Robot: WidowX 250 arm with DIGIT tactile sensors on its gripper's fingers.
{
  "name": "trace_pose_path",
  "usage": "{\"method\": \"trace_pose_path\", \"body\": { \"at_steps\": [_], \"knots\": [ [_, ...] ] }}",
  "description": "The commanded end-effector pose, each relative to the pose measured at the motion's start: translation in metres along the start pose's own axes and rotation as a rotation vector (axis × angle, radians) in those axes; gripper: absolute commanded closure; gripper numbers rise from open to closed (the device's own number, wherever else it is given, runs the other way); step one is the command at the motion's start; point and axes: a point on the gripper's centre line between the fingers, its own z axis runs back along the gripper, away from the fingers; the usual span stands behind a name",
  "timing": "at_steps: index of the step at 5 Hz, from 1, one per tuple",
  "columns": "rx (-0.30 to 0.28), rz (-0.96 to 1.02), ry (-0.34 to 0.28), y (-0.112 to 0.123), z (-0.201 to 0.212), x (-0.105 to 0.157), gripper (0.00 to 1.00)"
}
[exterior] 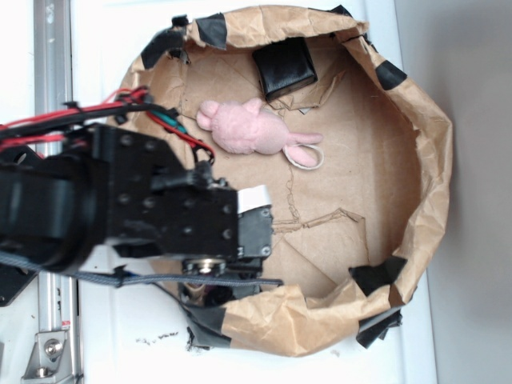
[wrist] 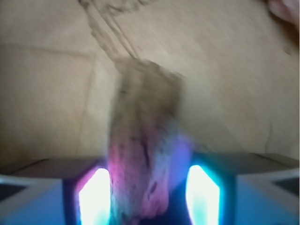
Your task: Grab the wood chip.
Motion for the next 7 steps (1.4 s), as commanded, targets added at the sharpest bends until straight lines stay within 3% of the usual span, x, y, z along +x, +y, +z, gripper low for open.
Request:
{"method": "trace_pose_path", "body": {
  "at_steps": [1, 2, 4, 5, 7],
  "knots": [
    [-0.030, 0.006, -0.009, 0.004, 0.008, 0.016, 1.00],
    [-0.034, -0.012, -0.025, 0.004, 0.013, 0.025, 1.00],
    [0.084, -0.058, -0.114, 0.026, 0.103, 0.056, 1.00],
    [0.099, -0.084, -0.122, 0.026, 0.148, 0.060, 1.00],
    [0.071, -0.162, -0.150, 0.025, 0.151, 0.057, 1.00]
  ]
}}
